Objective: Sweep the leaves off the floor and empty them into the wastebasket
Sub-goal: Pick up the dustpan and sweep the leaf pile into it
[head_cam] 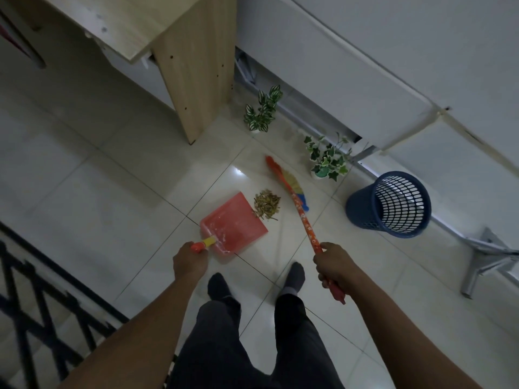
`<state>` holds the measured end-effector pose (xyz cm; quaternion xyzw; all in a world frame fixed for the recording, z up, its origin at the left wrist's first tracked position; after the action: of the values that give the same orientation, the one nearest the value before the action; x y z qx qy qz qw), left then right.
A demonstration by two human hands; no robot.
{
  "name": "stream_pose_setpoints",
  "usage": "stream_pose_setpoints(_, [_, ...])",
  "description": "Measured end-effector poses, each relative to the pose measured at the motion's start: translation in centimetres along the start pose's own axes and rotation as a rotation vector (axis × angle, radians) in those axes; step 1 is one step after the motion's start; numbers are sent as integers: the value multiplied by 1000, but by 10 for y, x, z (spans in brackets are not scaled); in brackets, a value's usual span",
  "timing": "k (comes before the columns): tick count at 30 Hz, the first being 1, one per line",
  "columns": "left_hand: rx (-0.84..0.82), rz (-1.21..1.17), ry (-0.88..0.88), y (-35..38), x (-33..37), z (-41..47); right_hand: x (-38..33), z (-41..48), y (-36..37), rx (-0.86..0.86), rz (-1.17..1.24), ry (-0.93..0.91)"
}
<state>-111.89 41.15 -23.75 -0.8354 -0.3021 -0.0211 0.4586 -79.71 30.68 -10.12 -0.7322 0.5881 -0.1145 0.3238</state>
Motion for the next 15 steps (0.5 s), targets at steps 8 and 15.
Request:
stream_pose_setpoints(8, [-73,-68,-82,12,-16,5,-1,-8,17,-43,-142,6])
stream_pose_setpoints(15, [-144,-112,-95,18,-19,-1,4,-38,39,-112,-224,-43])
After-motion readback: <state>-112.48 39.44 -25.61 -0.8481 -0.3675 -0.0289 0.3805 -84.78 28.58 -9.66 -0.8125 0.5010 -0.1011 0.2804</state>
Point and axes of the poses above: each hand's wrist, its own z-axis towards the middle knuckle, its own y-axis out of the palm, x = y × z, the point moved 6 cm from there along z, towards the middle knuckle, and after that the axes turned 8 degrees about x, right-handed, at the moved point
